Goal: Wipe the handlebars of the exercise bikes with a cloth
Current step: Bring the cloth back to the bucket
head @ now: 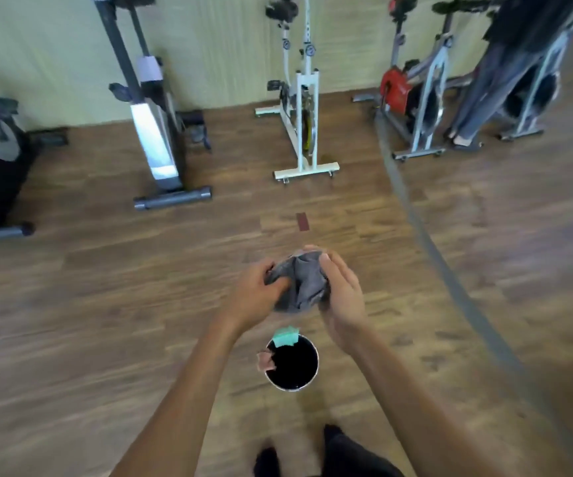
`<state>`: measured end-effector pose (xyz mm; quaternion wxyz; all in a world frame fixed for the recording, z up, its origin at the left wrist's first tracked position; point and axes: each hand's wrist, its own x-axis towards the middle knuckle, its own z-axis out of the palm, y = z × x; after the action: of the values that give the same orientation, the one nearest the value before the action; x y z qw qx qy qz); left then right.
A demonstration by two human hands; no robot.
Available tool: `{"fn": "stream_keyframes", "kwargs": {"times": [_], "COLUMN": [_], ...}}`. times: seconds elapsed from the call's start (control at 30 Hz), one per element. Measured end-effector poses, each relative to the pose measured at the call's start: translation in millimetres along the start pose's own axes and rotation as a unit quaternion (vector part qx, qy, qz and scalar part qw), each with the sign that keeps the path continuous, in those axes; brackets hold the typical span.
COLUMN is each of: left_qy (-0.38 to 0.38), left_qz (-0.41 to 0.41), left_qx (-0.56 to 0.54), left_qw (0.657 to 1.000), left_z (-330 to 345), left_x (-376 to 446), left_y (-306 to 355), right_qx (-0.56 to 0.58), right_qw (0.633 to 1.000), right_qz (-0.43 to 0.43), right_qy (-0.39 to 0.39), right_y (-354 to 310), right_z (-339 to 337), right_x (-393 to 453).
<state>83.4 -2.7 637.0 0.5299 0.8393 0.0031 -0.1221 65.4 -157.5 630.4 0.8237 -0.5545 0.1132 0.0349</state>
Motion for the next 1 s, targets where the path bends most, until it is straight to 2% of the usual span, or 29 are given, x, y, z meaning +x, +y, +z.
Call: {"fn": "stream_keyframes", "kwargs": {"times": [0.1, 0.23, 0.33, 0.5, 0.6, 0.73, 0.87, 1.0], "left_qy": [0.009, -0.04, -0.078, -0.123, -0.116, -0.14, -0.076, 0.021], "left_qz": [0.016, 0.049, 0.058, 0.053, 0.071, 0.051, 0.043, 0.044], "left_qx": [-0.018, -0.025, -0.014, 0.047, 0.128, 0.176, 0.15, -0.015], "left_qw": [1.0, 0.998, 0.995, 0.99, 0.982, 0.973, 0.985, 0.999], "left_z": [7.5, 11.5, 17.6, 23.9, 13.5, -9.3, -15.3, -12.4], "left_x": [2.1, 10.1, 13.4, 11.6, 11.9, 12.8, 11.2, 4.8], "left_y": [12.0, 30.7, 41.4, 55.9, 62.5, 69.7, 77.0, 77.1], "right_qx": [0.071, 0.055, -0.005, -0.115, -0.215, -0.272, -0.298, -0.257], "right_qw": [0.995, 0.993, 0.997, 0.993, 0.973, 0.957, 0.949, 0.96], "right_qz": [0.041, 0.08, 0.049, -0.028, -0.08, -0.101, -0.097, -0.032], "right_qy": [0.061, 0.069, 0.06, -0.029, 0.01, 0.028, 0.037, 0.103], "right_y": [-6.4, -4.4, -4.6, -12.5, -19.5, -33.3, -32.6, -10.3], "right_z": [-31.1, -62.2, -73.3, -77.1, -82.6, -85.7, -84.9, -93.9], "right_x": [-13.4, -28.4, -35.4, -41.5, -34.1, -23.0, -20.9, -28.4]}}
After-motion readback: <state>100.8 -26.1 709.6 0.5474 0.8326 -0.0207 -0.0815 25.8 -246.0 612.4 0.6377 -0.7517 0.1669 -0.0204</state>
